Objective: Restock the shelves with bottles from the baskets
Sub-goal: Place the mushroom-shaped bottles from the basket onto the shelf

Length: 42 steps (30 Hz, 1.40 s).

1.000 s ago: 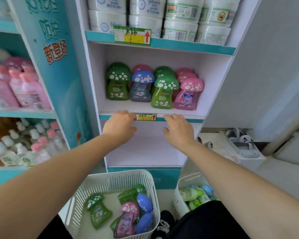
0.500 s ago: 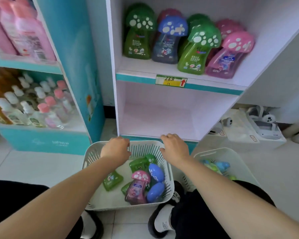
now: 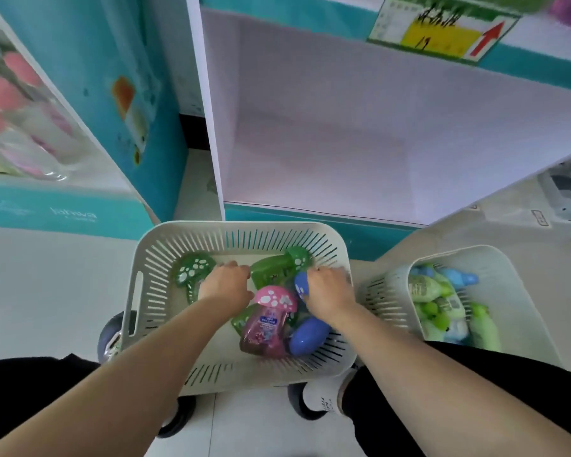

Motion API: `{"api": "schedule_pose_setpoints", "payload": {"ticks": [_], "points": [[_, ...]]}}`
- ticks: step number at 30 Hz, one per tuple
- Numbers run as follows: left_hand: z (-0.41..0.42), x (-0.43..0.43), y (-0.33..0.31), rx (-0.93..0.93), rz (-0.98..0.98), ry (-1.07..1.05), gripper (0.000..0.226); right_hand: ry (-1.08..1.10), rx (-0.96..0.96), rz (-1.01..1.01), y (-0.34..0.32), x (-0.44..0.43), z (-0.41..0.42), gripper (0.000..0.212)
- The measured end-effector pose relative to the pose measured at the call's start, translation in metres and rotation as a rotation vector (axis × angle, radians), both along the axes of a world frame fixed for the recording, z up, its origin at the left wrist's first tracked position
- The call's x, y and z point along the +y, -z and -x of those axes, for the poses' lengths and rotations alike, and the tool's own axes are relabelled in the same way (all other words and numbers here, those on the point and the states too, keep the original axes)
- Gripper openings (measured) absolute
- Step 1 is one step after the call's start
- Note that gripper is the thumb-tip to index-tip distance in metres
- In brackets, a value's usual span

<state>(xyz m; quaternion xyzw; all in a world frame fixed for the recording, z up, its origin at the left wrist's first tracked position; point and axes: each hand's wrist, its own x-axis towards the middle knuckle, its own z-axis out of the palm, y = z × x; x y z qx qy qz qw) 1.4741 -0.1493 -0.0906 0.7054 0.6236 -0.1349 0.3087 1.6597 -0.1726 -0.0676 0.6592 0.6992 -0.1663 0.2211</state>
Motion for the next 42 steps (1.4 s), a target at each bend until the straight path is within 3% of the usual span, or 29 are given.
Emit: {"api": "schedule_pose_setpoints", "payload": {"ticks": [5,9,17,21,26,31,36,39,42], "points": [[-0.015,0.013,0.038,-0.007,0.044,0.041,0.053,0.122,0.039,0.096,0.033,0.002,-0.002,0.048],[-0.033,0.024,0.060,-0.038,0.050,0.048,0.065,0.081,0.040,0.122,0.045,0.004,-0.004,0.058],[-0.045,0.035,0.081,0.032,0.015,0.164,0.057,0.086,0.071,0.065,0.056,0.005,-0.007,0.047],[-0.015,0.043,0.080,0.040,0.195,0.172,0.055,0.095,0.129,0.039,0.053,0.008,-0.005,0.044],[0.017,0.044,0.075,0.207,0.375,0.126,0.058,0.074,0.205,-0.004,0.053,0.018,0.002,0.054],[-0.008,0.043,0.082,-0.195,0.457,-0.218,0.097,0.116,0.254,-0.021,0.061,0.023,0.006,0.064],[-0.020,0.048,0.091,0.063,0.265,0.008,0.073,0.194,0.255,0.009,0.068,0.022,0.001,0.070],[-0.024,0.046,0.089,0.059,0.266,0.026,0.051,0.215,0.251,0.068,0.068,0.023,-0.001,0.078],[-0.022,0.046,0.080,0.048,0.267,0.081,0.044,0.197,0.236,0.098,0.067,0.025,0.001,0.074]]}}
